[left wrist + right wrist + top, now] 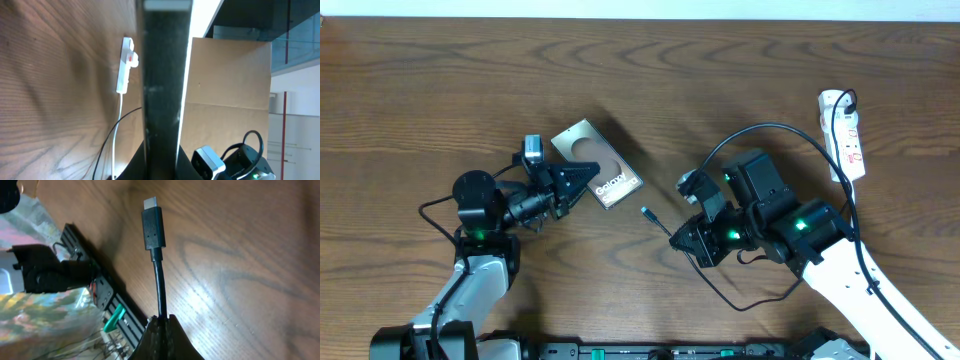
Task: Plug charger to phone and switch on socket
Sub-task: 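Align the USB-C plug with the phone's charging port, right gripper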
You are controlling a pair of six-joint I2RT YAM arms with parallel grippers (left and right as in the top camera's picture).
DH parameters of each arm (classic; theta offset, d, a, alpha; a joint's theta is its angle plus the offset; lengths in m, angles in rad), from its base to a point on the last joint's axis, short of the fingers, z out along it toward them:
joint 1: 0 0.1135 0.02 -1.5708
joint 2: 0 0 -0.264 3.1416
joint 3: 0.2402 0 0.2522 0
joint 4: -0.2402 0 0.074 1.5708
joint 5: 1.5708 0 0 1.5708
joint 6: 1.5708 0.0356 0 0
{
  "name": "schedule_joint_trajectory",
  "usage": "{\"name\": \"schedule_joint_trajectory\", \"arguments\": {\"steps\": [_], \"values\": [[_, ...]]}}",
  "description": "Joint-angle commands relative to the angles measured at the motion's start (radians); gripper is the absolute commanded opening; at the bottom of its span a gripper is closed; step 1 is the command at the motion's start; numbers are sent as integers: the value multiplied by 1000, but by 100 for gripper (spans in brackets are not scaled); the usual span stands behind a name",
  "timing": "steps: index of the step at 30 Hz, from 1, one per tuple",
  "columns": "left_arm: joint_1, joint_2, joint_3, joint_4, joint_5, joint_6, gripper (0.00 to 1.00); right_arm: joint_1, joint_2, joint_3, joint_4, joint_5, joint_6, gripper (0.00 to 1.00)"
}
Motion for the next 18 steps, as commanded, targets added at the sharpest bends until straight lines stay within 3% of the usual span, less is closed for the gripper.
{"name": "schedule_joint_trajectory", "arguments": {"steps": [1,18], "values": [[-24,-5,43,14,-25,6,7,9,-10,3,24,23,15,1],[-44,-5,43,14,-85,-40,7,75,-10,3,163,35,-3,1]]}}
